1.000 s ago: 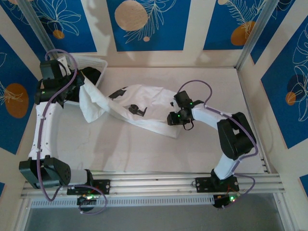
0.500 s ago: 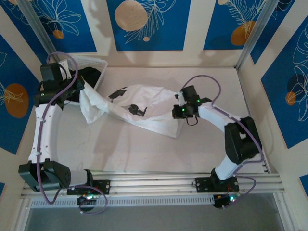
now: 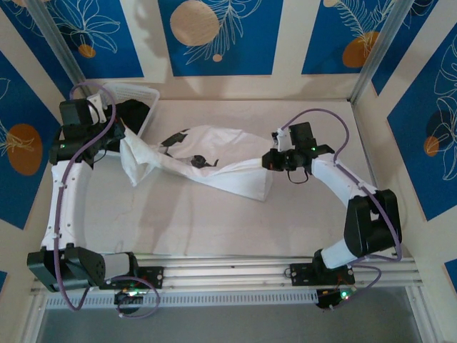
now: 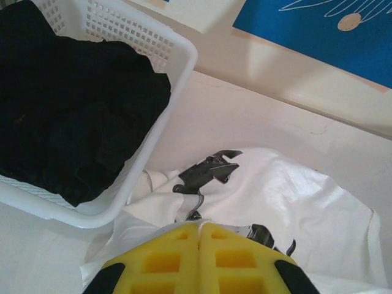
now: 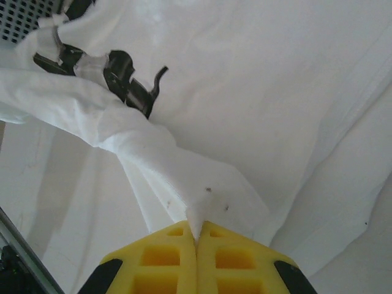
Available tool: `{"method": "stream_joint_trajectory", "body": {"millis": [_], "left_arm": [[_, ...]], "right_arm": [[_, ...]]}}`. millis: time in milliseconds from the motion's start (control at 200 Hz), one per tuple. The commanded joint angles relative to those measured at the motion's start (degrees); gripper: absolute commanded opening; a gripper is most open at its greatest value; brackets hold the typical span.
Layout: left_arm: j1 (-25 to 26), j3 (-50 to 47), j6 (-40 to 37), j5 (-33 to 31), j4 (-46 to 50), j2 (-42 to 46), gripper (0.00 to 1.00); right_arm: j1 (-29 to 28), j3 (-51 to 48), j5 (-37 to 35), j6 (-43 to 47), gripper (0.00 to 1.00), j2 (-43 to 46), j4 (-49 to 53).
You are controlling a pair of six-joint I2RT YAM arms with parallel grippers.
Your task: Fold the inside-out t-shirt
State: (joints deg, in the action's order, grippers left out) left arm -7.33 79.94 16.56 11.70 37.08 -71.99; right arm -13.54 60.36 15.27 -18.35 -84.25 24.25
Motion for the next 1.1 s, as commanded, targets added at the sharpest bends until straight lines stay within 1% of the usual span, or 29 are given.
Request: {"method": "stream_joint_trajectory", "body": {"millis": [0,130,275,435,560,645,760,855,930,985,1095], "left_arm": [[-0.7,2.6,1.3,1.5,-0.7,2.7,0.0],[-2.7,7.1,2.9,2.5,0.1,4.9,0.0],[-4.8,12.2,4.2,3.1,1.0,10.1,0.0],[-5.0,17.9,4.5,2.6,2.2,17.3,0.0],[-4.9,24.7,3.1,0.5,5.1,20.0,0.0],[-4.9,30.2,2.4,0.1,6.6,18.7,0.0],[-4.9,36.8,2.6,-0.4,6.8,14.7,0.0],[-5.0,37.6,4.7,1.2,3.7,10.0,0.0],[-4.6,37.1,6.4,3.4,1.8,4.7,0.0],[-2.7,36.2,6.2,2.5,0.5,0.9,0.0],[2.5,36.8,2.7,-2.2,-1.4,-6.5,0.0]], "right_arm": [[1.8,4.7,0.4,0.9,0.01,5.8,2.5],[4.8,8.6,-2.2,1.2,0.0,12.8,5.7],[8.2,13.3,-5.8,1.2,0.0,23.4,9.9],[9.6,20.0,-13.4,2.5,0.0,35.2,15.4],[9.8,27.2,-19.6,4.3,0.0,40.7,19.6],[9.7,32.1,-22.2,5.5,0.0,41.5,21.6],[9.8,37.4,-24.9,6.6,0.0,41.3,22.6],[9.7,37.4,-25.9,7.1,0.0,40.7,19.9],[9.7,35.8,-25.9,7.3,0.0,38.3,17.3],[9.7,34.3,-25.4,7.7,0.0,35.3,15.2],[9.8,31.9,-25.2,8.8,0.0,28.6,10.3]]}}
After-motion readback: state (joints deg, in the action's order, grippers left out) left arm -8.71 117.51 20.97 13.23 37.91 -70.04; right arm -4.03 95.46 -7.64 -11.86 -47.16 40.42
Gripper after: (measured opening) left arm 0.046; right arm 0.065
